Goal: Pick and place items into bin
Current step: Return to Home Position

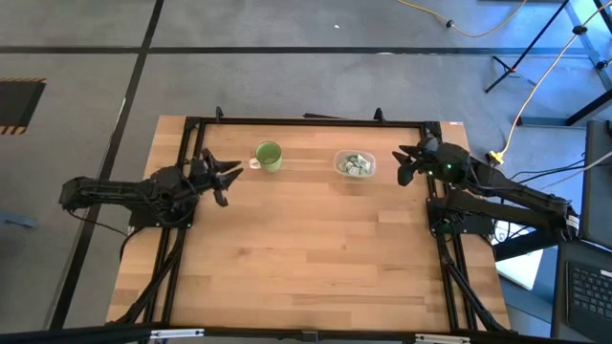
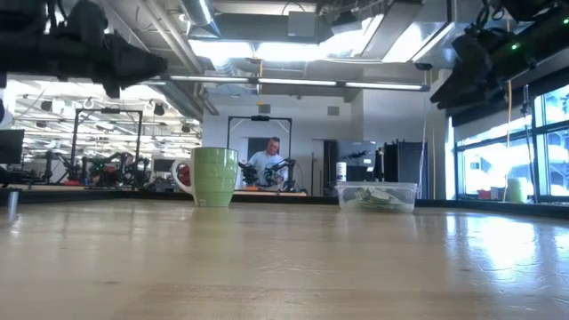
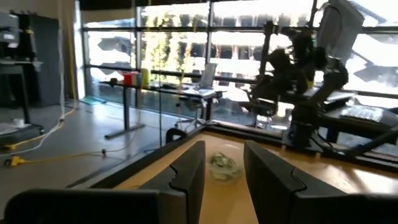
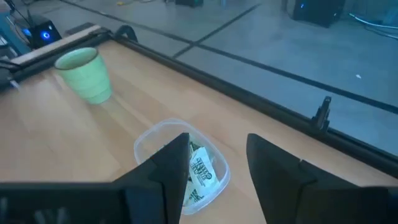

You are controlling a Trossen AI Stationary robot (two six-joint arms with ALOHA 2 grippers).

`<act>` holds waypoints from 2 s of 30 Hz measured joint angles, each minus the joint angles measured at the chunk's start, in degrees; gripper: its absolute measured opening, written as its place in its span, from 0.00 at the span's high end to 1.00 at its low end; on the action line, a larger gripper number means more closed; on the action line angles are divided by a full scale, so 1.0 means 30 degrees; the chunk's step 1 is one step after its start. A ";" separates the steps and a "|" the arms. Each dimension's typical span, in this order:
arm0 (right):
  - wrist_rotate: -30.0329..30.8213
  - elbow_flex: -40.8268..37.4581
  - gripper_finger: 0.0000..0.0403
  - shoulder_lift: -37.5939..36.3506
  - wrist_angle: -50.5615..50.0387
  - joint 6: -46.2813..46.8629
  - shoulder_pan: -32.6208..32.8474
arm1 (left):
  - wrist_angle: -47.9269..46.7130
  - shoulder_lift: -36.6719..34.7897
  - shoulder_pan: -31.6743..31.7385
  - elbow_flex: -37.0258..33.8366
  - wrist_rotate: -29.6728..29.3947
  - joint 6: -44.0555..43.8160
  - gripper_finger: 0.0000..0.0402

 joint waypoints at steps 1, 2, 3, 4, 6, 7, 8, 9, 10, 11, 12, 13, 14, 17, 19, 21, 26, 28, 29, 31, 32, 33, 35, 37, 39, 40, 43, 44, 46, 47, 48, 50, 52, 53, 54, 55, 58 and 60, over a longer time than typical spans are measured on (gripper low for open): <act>-0.0001 0.0000 0.60 -0.0193 -0.0070 0.0000 0.0000 | 0.0298 -0.0005 0.0346 -0.0285 0.0022 -0.0150 0.74; -0.0004 0.0000 0.60 -0.0414 -0.0116 -0.0007 0.0000 | 0.0402 -0.0006 0.0687 -0.0500 0.0097 -0.0268 0.74; -0.0004 0.0000 0.60 -0.0608 -0.0168 -0.0004 0.0000 | 0.0459 -0.0033 0.1049 -0.0677 0.0322 -0.0287 0.75; -0.0004 0.0000 0.60 -0.0787 -0.0293 -0.0002 0.0000 | 0.0491 -0.0056 0.1395 -0.0749 0.0542 -0.0351 0.75; -0.0004 0.0000 0.60 -0.1127 -0.0636 -0.0022 0.0000 | 0.0661 -0.0085 0.2062 -0.0751 0.1038 -0.0432 0.77; 0.0003 0.0000 0.60 -0.1285 -0.0815 -0.0058 0.0000 | 0.0657 -0.0081 0.2396 -0.0751 0.1235 -0.0434 0.77; -0.0004 0.0000 0.60 -0.1414 -0.0987 -0.0101 0.0000 | 0.0635 -0.0089 0.2742 -0.0751 0.1327 -0.0432 0.78; -0.0004 0.0000 0.60 -0.1610 -0.1163 -0.0109 0.0000 | 0.0628 -0.0164 0.3050 -0.0751 0.1340 -0.0414 0.79; -0.0004 0.0000 0.60 -0.1838 -0.1407 -0.0098 0.0000 | 0.0647 -0.0213 0.3350 -0.0751 0.1344 -0.0357 0.80; -0.0004 0.0000 0.60 -0.2119 -0.1740 -0.0038 0.0000 | 0.0622 -0.0257 0.3618 -0.0751 0.1425 -0.0351 0.80; -0.0009 0.0000 0.60 -0.2447 -0.2107 -0.0005 0.0000 | 0.0593 -0.0317 0.3882 -0.0751 0.1642 -0.0338 0.81; -0.0002 0.0000 0.60 -0.2819 -0.2481 0.0012 0.0000 | 0.0606 -0.0433 0.4146 -0.0751 0.1961 -0.0330 0.81; 0.0011 -0.0015 0.60 -0.3231 -0.2704 0.0087 0.0000 | 0.0605 -0.0570 0.4398 -0.0751 0.2292 -0.0330 0.81; 0.0119 -0.0129 0.60 -0.4522 -0.2461 0.0053 0.0000 | 0.0207 -0.1027 0.4998 -0.0751 0.3009 -0.0334 0.81; 0.0133 -0.0382 0.60 -0.5469 -0.2362 0.0024 0.0000 | -0.0295 -0.1436 0.5267 -0.0751 0.3063 -0.0405 0.80; 0.0135 -0.0869 0.60 -0.6420 -0.2280 0.0015 0.0000 | -0.0911 -0.1874 0.5472 -0.0751 0.3078 -0.0447 0.80; 0.0129 -0.1630 0.60 -0.8055 -0.1015 0.0005 0.0000 | -0.1877 -0.3251 0.5767 -0.0751 0.3102 -0.0454 0.81; 0.0135 -0.1944 0.60 -0.8389 -0.0326 -0.0043 0.0000 | -0.1945 -0.3826 0.5779 -0.0750 0.3143 -0.0447 0.80; 0.0136 -0.2205 0.60 -0.8513 0.0171 -0.0076 0.0000 | -0.1973 -0.4081 0.5779 -0.0750 0.3115 -0.0447 0.80; 0.0135 -0.2915 0.60 -0.8650 0.1246 -0.0293 0.0000 | -0.2120 -0.4484 0.5779 -0.0751 0.3158 -0.0461 0.80; 0.0092 -0.3367 0.60 -0.8671 0.1784 -0.0432 0.0000 | -0.2194 -0.4554 0.5772 -0.0751 0.3191 -0.0454 0.80; -0.0025 -0.3882 0.60 -0.8702 0.2417 -0.0513 0.0000 | -0.2309 -0.4551 0.5772 -0.0751 0.3209 -0.0468 0.80; -0.0365 -0.4852 0.60 -0.8704 0.3680 -0.0597 0.0000 | -0.2346 -0.4551 0.5772 -0.0749 0.3209 -0.0483 0.81; -0.0702 -0.5797 0.60 -0.8704 0.4959 -0.0632 0.0000 | -0.2474 -0.4551 0.5772 -0.0750 0.3216 -0.0625 0.81; -0.0843 -0.6724 0.60 -0.8705 0.6012 -0.0763 0.0006 | -0.2505 -0.4554 0.5765 -0.0746 0.3216 -0.0695 0.81; -0.0868 -0.7126 0.60 -0.8704 0.6518 -0.0785 0.0005 | -0.2504 -0.4551 0.5765 -0.0751 0.3216 -0.0680 0.81; -0.0866 -0.8024 0.60 -0.8711 0.7762 -0.0952 0.0003 | -0.2677 -0.4558 0.5765 -0.0743 0.3208 -0.0676 0.80; -0.0883 -0.8123 0.60 -0.8688 0.7937 -0.0962 0.0000 | -0.2836 -0.4558 0.5765 -0.0743 0.3202 -0.0709 0.80; -0.0878 -0.8123 0.60 -0.8717 0.8100 -0.1049 0.0007 | -0.3035 -0.4558 0.5765 -0.0743 0.3202 -0.0840 0.80; -0.0878 -0.8123 0.60 -0.8733 0.8193 -0.1077 0.0007 | -0.3052 -0.4558 0.5765 -0.0743 0.3209 -0.0854 0.80; -0.0871 -0.8123 0.60 -0.8740 0.8165 -0.1086 0.0007 | -0.3059 -0.4558 0.5759 -0.0743 0.3209 -0.0843 0.80; -0.0871 -0.8123 0.60 -0.8733 0.8101 -0.1212 0.0007 | -0.3059 -0.4558 0.5765 -0.0743 0.3141 -0.0833 0.79; -0.0871 -0.8123 0.60 -0.8726 0.8032 -0.1483 0.0007 | -0.3061 -0.4558 0.5765 -0.0743 0.2958 -0.0827 0.79; -0.0871 -0.8123 0.60 -0.8727 0.8034 -0.1533 0.0007 | -0.3064 -0.4558 0.5765 -0.0743 0.2885 -0.0826 0.79; -0.0871 -0.8123 0.60 -0.8733 0.8041 -0.1638 0.0007 | -0.3074 -0.4558 0.5765 -0.0743 0.2840 -0.0818 0.79; -0.0870 -0.8123 0.60 -0.8733 0.8034 -0.1966 0.0007 | -0.3116 -0.4558 0.5765 -0.0743 0.2813 -0.0818 0.79; -0.0865 -0.8123 0.60 -0.8733 0.8042 -0.2950 0.0007 | -0.3154 -0.4558 0.5765 -0.0743 0.2795 -0.0804 0.80; -0.0863 -0.8123 0.60 -0.8730 0.8038 -0.3585 0.0007 | -0.3154 -0.4558 0.5765 -0.0743 0.2794 -0.0804 0.80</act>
